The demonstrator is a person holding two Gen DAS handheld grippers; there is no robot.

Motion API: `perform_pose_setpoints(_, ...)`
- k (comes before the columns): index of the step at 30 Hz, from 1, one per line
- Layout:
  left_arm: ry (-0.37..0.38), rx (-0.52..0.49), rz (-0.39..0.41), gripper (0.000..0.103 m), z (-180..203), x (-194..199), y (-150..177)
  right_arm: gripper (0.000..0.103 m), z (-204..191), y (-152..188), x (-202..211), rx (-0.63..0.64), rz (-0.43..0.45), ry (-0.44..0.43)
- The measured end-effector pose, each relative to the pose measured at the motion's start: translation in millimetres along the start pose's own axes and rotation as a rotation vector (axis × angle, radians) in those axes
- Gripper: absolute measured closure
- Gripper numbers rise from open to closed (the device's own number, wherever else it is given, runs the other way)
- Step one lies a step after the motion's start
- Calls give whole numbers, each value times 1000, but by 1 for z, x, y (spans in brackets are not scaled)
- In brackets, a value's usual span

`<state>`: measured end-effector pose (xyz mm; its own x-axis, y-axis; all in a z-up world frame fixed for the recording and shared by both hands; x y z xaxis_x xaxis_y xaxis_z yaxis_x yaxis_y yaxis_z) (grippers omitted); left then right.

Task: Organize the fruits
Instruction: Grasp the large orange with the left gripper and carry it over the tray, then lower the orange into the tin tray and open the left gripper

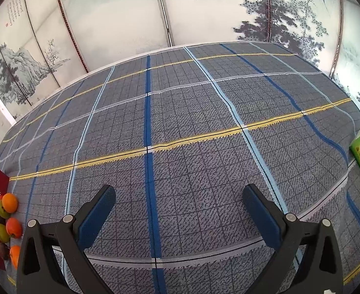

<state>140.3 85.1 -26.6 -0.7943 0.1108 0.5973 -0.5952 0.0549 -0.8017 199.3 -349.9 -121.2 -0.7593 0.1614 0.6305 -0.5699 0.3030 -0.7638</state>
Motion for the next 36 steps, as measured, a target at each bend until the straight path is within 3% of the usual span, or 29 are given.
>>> perform_pose_setpoints(4, -45, 30, -12, 68, -35, -13, 0, 0, -1, 0, -1, 12, -6, 13)
perform_pose_setpoints(8, -54, -3, -1, 68, -42, -22, -5, 0, 0, 1, -1, 14, -8, 34)
perform_pose_setpoints(17, -16, -55, -38, 68, -53, -46, -11, 0, -6, 4, -8, 87, -46, 128)
perform_pose_setpoints(25, 63, -57, -87, 67, -64, -61, 8, 0, -1, 3, -6, 70, -45, 159)
perform_pose_setpoints(36, 74, -101, -105, 65, -67, -73, 21, 0, 1, 2, -8, 62, -49, 175)
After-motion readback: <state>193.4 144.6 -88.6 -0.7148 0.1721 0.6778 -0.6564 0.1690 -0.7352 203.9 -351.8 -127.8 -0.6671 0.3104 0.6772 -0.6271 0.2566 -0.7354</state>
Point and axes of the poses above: each gripper's, at about its wrist camera, not at the fingertips, and x roughly against the way its jaws point, z to its right, y to its underside, the point moved 4 cm from there along -x, roughly the way its jaws point, and after that the axes turned 14 degrees about z, right-handed, at the moved point
